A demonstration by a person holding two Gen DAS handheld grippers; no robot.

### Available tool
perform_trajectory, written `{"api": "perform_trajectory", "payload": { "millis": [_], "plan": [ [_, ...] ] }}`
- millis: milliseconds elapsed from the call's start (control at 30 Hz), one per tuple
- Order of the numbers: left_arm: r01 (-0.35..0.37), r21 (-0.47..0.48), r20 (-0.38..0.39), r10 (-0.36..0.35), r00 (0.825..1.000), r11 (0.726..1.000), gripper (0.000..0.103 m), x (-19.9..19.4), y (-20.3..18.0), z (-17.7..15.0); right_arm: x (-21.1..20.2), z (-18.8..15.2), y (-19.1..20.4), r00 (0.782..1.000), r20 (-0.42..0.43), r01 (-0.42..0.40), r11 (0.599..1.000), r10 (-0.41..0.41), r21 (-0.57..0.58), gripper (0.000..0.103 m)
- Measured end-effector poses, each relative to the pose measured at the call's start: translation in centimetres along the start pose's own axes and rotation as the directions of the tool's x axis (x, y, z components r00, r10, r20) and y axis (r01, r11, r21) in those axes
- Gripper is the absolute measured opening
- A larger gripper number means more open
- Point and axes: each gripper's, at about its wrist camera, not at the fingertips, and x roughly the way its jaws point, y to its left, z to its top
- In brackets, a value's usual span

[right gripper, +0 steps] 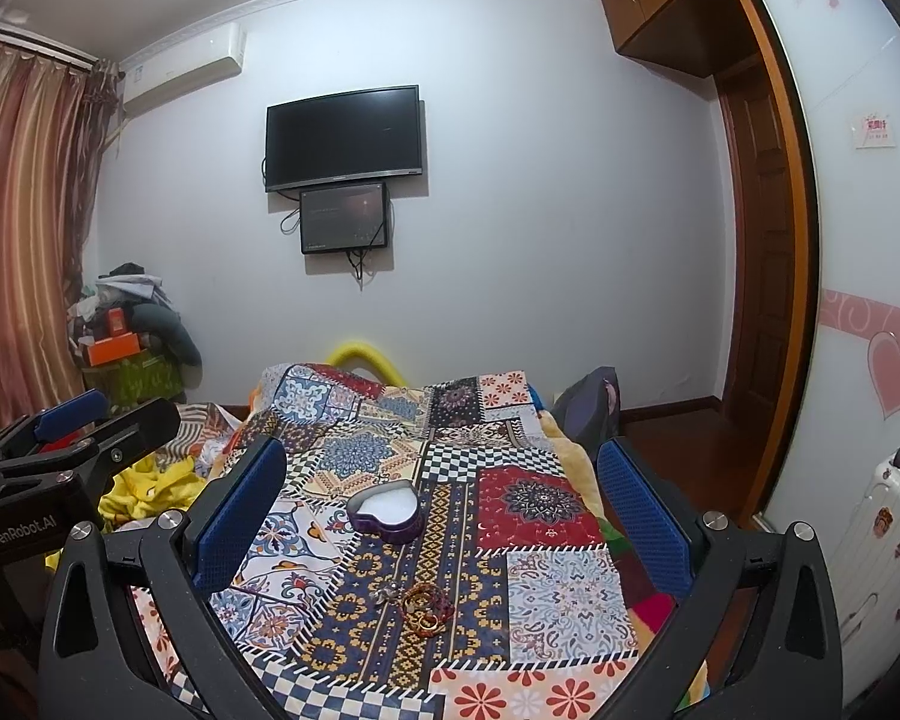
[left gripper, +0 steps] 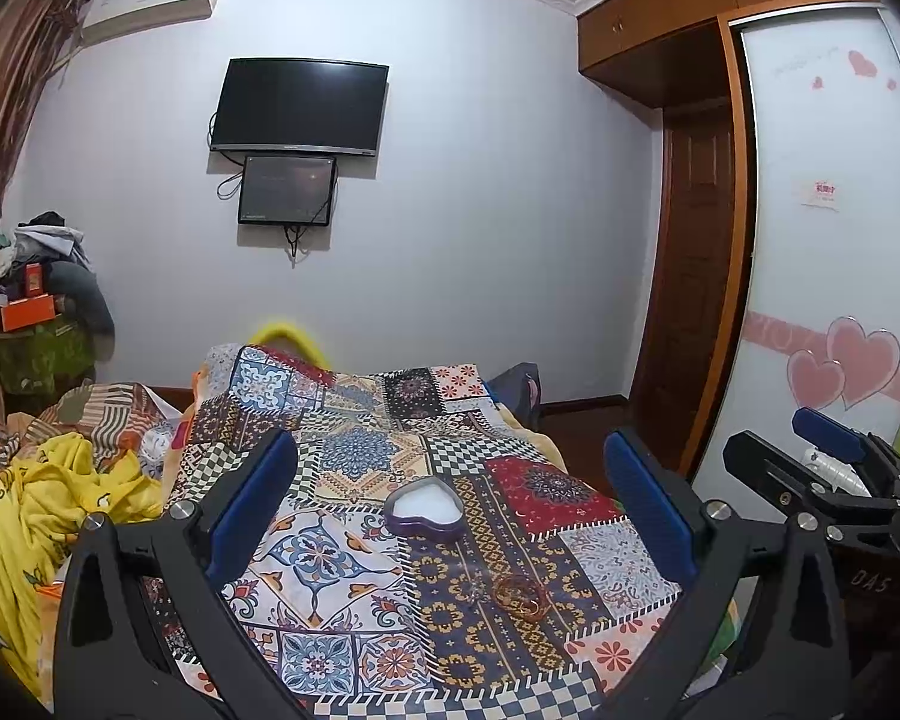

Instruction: Organize jewelry

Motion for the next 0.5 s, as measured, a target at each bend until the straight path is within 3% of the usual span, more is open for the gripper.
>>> {"api": "perform_trajectory", "payload": {
  "millis": [500],
  "plan": [
    [0.005, 0.003, -0.001, -0.005, 1.000, 1.000, 0.103, 0.03, -0.40, 0.14, 0.12, 0.10, -0.10, 1.000, 0.000, 0.000, 1.000, 0.000, -0.001, 0.103]
  ]
}}
